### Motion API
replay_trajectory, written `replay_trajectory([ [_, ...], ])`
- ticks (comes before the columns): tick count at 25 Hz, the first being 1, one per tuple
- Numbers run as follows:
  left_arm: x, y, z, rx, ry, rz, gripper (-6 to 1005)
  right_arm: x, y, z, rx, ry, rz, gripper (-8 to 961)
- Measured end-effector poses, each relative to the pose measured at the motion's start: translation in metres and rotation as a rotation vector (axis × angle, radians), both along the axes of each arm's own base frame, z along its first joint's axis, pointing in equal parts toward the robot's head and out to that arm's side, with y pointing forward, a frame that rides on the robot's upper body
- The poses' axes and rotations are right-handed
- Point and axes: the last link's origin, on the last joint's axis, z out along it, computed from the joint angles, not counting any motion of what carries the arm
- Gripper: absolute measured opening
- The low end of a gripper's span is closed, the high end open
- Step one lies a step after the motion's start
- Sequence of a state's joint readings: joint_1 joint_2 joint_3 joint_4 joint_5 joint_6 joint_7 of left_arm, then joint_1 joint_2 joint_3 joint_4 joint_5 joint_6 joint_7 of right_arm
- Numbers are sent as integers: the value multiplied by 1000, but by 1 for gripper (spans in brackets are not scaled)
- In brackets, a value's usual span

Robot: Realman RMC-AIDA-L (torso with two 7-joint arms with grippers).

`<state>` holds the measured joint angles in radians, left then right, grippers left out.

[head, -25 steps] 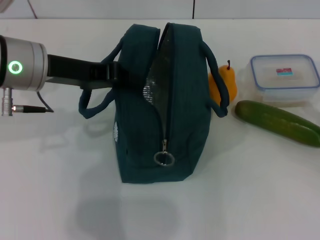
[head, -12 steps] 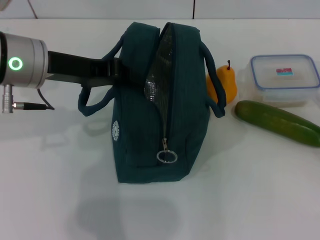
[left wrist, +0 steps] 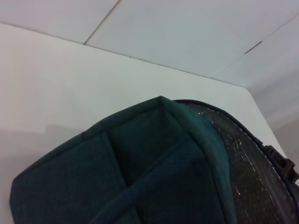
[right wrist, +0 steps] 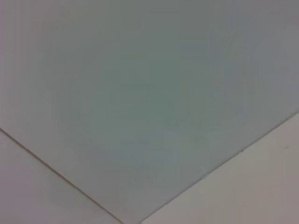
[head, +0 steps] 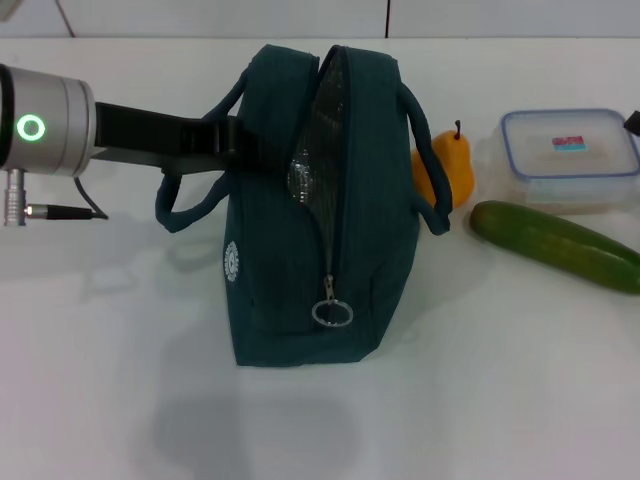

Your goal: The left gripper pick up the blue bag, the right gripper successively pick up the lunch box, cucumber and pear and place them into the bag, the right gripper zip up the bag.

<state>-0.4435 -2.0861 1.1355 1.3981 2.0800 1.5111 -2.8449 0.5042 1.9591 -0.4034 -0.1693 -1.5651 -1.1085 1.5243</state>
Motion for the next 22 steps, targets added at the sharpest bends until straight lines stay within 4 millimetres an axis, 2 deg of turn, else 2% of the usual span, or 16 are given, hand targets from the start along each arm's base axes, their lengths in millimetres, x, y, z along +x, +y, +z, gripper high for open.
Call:
replay_trajectory([
  [13,4,3,0,1,0,-14,33,-9,5,-19,-41,30,-15,767],
  [22,4,3,0,2,0,-13,32,-11,-2,-13,-39,113,1,766],
])
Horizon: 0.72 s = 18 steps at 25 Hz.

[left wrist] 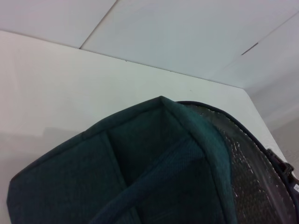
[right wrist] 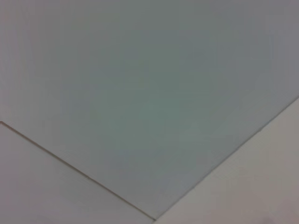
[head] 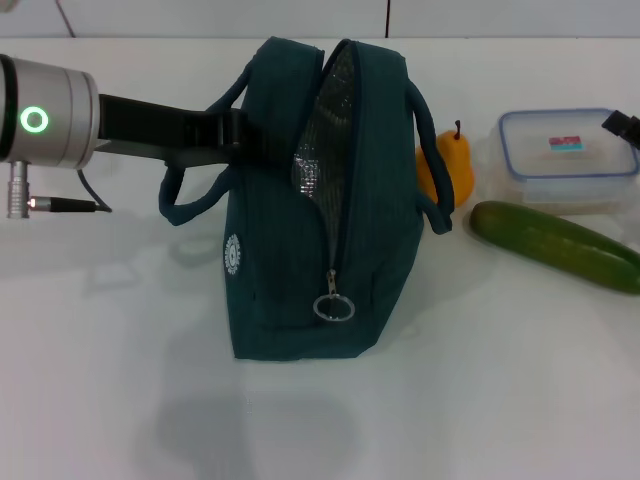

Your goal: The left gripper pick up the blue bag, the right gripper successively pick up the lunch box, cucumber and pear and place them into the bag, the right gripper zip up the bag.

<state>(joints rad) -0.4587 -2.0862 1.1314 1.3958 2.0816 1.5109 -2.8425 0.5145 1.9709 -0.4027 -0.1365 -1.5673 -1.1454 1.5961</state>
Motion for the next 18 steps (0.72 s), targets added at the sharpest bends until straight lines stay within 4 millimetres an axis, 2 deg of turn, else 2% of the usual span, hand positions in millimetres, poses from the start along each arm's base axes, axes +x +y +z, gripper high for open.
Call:
replay_trajectory([
  [10,0,0,0,0,1,0,32,-3,-3,9,37,57,28,765],
  [18,0,0,-1,-5,3,-1,33,-13,1,4,21,78,53,762],
])
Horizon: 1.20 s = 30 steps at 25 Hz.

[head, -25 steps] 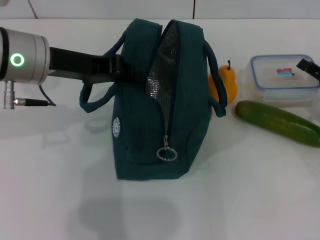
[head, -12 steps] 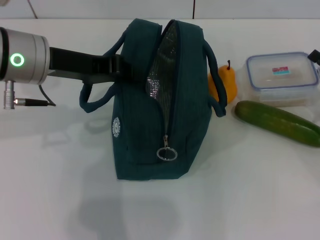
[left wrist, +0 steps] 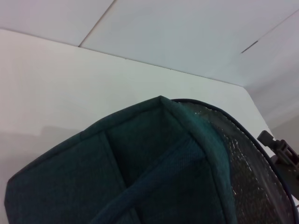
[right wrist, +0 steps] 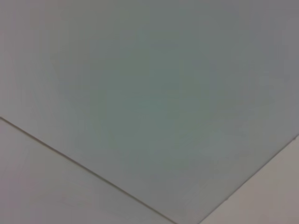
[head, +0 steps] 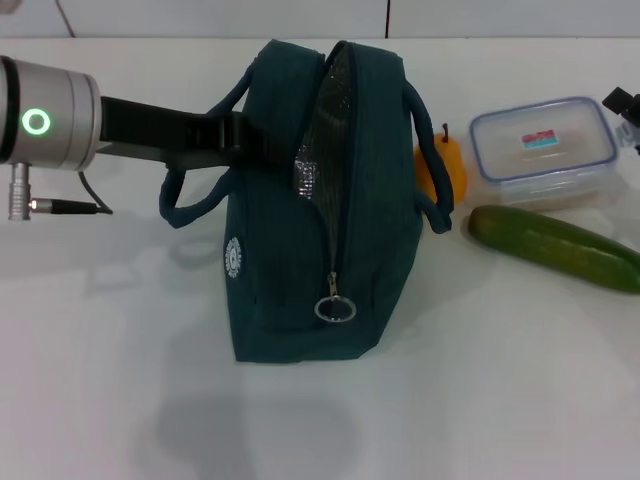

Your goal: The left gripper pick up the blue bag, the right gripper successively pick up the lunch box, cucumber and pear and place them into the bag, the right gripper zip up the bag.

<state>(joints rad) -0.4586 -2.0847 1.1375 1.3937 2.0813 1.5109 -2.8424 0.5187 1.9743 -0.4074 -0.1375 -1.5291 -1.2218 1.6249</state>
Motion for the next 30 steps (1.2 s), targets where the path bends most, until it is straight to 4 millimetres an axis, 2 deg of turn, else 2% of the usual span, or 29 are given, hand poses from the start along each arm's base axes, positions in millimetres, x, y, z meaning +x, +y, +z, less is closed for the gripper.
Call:
replay_trajectory([
  [9,-2,0,-2,-7,-3,1,33,-1,4,-8,-14,-16,-23,724],
  [20,-1,-1,-2,-9,-7,0,32,-7,7,-16,-34,-28,-16,725],
  [30,-1,-1,-3,-13,-8,-3,33,-3,12,-20,-33,-74,-46,724],
])
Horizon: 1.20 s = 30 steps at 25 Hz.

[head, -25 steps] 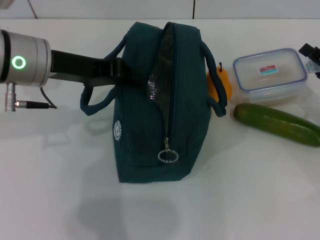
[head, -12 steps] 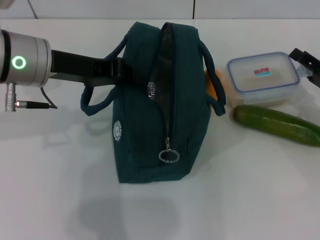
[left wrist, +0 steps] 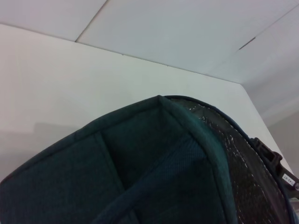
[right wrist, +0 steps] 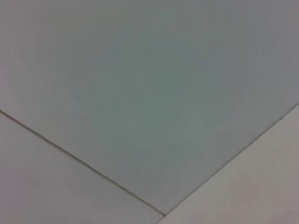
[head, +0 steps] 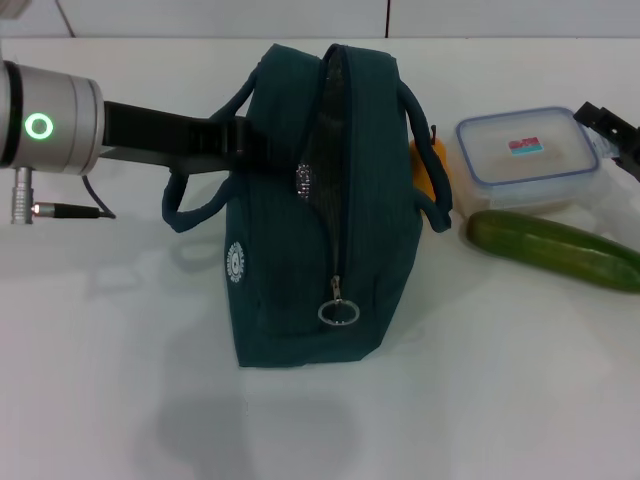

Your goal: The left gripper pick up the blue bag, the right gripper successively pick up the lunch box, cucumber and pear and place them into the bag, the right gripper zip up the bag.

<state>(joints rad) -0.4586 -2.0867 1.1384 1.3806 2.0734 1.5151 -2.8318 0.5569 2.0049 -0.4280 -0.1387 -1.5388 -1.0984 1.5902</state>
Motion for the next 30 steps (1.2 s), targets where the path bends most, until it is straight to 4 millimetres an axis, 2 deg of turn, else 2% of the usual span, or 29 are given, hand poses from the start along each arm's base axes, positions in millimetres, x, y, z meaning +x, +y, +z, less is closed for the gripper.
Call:
replay_trajectory([
  [15,1,0,-2,-5,2,-5,32,-3,2,-5,-9,-4,-1,721],
  [23,1,0,-2,-4,3,-6,33,-12,0,-7,-30,56,31,680],
  [30,1,0,-1,-2,2,-3,33,-12,-3,-5,-25,100,24,644],
])
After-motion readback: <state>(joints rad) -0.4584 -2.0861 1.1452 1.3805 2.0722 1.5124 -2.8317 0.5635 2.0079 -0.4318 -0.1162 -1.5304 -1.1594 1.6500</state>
